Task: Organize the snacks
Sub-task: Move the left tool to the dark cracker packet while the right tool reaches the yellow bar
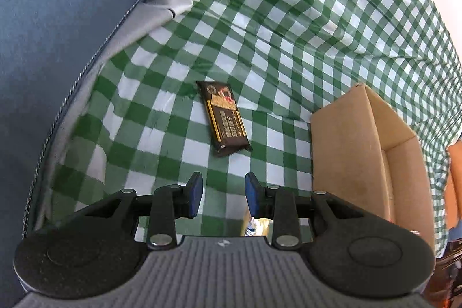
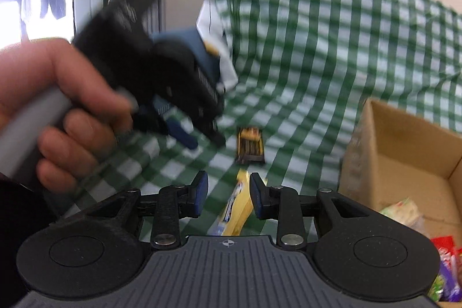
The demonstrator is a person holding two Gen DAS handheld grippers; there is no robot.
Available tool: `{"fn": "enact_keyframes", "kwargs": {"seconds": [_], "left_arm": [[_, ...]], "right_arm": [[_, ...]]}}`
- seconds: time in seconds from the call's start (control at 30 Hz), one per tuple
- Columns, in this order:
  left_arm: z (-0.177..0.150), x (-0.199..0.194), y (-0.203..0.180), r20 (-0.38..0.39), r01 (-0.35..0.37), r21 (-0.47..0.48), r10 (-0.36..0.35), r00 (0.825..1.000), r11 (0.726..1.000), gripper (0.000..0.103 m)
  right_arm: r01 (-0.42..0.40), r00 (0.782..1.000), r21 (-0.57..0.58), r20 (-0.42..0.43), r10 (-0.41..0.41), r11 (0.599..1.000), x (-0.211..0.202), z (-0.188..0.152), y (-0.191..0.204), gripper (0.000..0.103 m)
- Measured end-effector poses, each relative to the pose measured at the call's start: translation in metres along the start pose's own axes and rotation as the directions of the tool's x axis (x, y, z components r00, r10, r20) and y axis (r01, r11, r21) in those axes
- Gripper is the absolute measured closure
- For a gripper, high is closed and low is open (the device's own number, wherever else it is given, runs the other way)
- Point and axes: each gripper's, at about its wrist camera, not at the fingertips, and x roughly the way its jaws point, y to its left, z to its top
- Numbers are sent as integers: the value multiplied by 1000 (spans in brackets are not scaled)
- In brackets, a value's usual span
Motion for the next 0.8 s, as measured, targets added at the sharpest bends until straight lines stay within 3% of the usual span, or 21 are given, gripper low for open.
{"fn": "enact_keyframes", "kwargs": {"seconds": [0.2,0.4,0.63,0.67,0.7,0.8], "left_arm": [[7,21,-15,-4,-28,59,28,1000,998,69],[20,46,-24,18,-47,73,46,999,996,49],[30,74,-33,27,-91,142,88,996,986,34],[31,77,-35,27,-95,147,92,995,985,29],[32,80,-35,29,-101,148,97,995,984,20],[36,87,-39,38,-112,141,108,993,984,18]], "right_arm": [[12,994,19,-110,-10,1000,35,-10,0,62],[13,981,47,-194,-4,999,57,-14,1,59],[42,968,139,-251,-6,989,68,-19,-13,59],[48,967,142,-256,-10,989,70,-21,-16,63],[51,966,148,-258,-11,988,71,-22,-18,76],[54,967,177,-253,-8,983,67,-23,-25,91]]}}
